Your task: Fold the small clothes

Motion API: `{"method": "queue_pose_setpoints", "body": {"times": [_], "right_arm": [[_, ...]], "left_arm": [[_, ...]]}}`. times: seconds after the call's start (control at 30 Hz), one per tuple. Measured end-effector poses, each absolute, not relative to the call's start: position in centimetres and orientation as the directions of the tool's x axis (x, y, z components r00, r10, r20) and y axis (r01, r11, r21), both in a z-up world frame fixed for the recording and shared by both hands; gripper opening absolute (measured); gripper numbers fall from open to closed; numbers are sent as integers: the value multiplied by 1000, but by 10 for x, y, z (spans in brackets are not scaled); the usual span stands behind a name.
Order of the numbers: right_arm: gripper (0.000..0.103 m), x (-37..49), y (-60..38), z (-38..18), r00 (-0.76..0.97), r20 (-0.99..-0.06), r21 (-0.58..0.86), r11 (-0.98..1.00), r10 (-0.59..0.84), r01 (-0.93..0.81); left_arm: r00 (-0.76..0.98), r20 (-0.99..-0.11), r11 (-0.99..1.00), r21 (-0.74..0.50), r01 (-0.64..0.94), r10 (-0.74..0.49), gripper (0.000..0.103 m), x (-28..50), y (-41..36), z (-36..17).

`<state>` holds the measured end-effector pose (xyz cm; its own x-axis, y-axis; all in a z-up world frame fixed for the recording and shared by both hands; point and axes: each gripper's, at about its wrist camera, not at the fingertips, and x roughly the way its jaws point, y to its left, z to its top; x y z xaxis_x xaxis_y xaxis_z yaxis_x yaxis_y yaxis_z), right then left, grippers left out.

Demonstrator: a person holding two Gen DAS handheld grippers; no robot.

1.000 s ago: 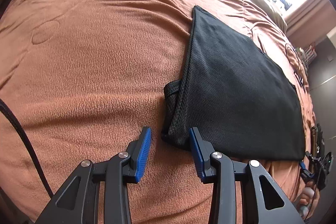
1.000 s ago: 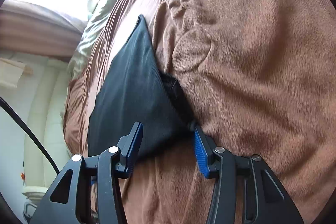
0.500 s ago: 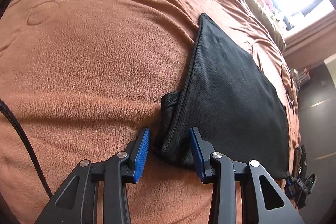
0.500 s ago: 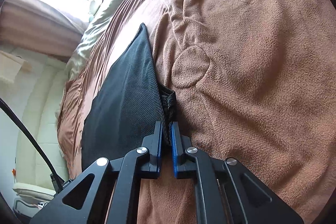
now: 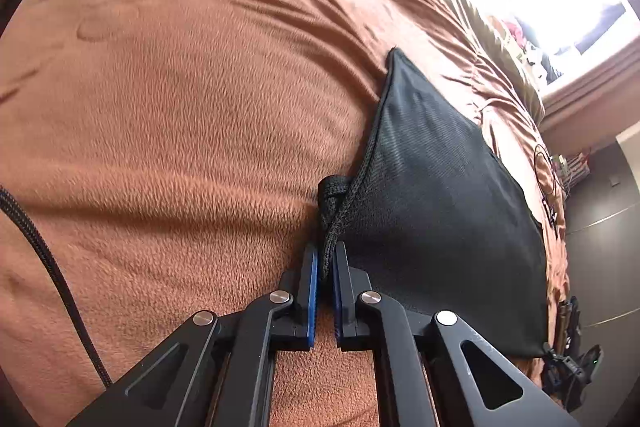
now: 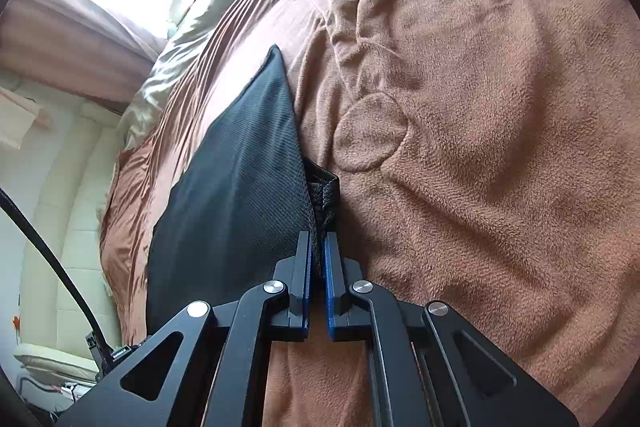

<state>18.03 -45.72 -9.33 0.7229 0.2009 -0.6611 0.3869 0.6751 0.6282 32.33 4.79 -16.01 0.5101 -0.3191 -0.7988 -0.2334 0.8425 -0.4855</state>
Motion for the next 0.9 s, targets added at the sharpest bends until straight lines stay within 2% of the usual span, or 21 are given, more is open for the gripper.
{"method": "queue_pose_setpoints", "body": {"times": [0.33, 0.9], "right_arm": [[2, 164, -439, -82, 708, -678, 587, 725, 198, 359], [2, 121, -404, -75, 672, -707, 531, 793, 221, 298]], "left_arm": [[561, -768, 851, -487, -198, -309, 5, 311, 60, -130], [581, -752, 843, -501, -197, -311, 5, 234, 100, -127]]}}
